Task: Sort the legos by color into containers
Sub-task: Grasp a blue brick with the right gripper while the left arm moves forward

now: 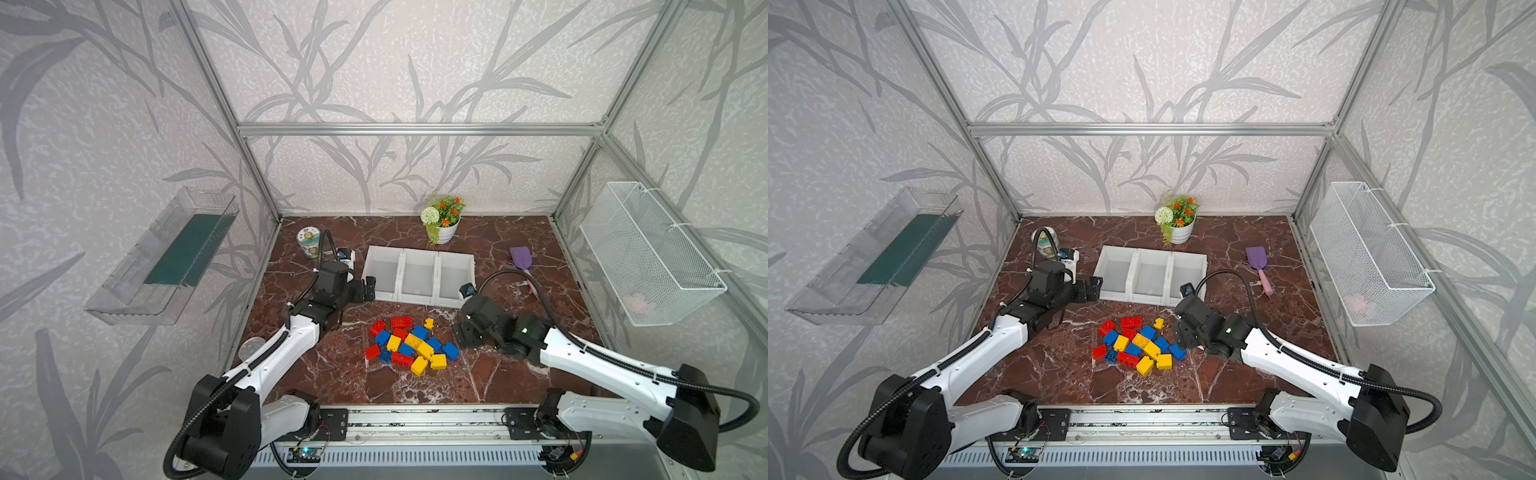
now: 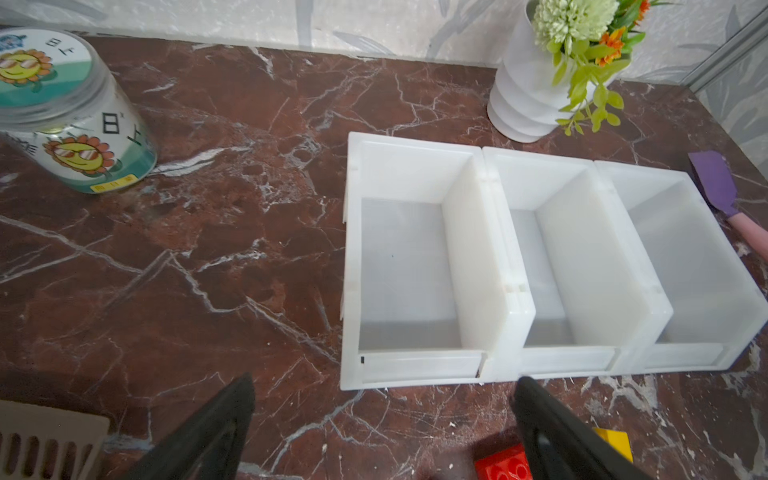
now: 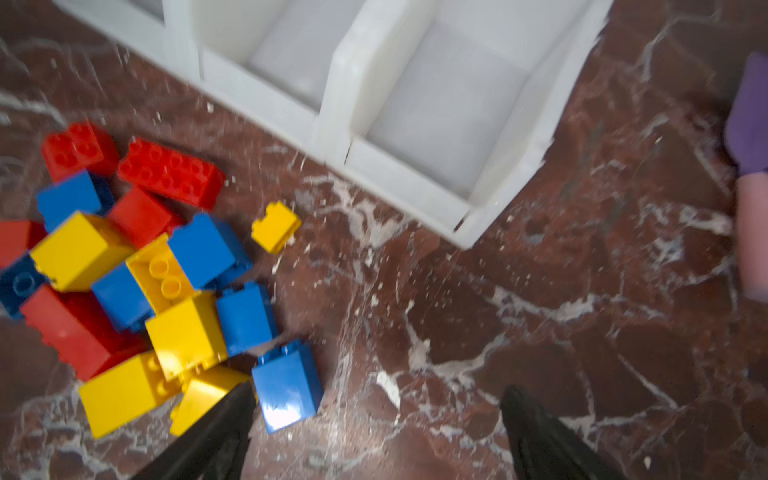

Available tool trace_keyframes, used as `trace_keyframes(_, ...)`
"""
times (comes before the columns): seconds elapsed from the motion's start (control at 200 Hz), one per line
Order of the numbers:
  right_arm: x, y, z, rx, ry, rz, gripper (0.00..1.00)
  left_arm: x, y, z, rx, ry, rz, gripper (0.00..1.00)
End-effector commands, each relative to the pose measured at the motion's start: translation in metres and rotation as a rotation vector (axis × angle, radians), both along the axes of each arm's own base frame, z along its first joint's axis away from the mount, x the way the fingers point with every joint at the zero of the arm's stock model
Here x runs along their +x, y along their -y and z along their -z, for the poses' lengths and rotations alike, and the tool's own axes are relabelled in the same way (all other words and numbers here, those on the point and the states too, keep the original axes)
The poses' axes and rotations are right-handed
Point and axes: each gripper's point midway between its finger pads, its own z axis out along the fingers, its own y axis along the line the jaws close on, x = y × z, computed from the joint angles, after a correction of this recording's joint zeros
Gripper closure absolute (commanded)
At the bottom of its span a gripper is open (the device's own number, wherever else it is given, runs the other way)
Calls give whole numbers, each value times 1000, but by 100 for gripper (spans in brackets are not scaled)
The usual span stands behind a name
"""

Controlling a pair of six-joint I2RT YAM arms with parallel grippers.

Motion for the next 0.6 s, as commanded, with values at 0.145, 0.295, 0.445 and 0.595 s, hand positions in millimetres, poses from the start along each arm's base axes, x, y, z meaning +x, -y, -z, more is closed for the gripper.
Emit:
trace_keyframes(0.145,-40,13,44,-73,-171,87,18,-10,6,-6,-8,30,33,1)
trace_keyframes(0.295,-48,1,53,-58,-184,56,19,-10,7,-4,-3,27,35,1)
trace_keyframes(0.445,-49,-7,60,-53,-206,35,20,-11,7,-4,-5,29,32,1)
trace_keyframes(0.595,-49,-13,70,-71,-225,26,25,-10,6,-2,-10,25,24,1)
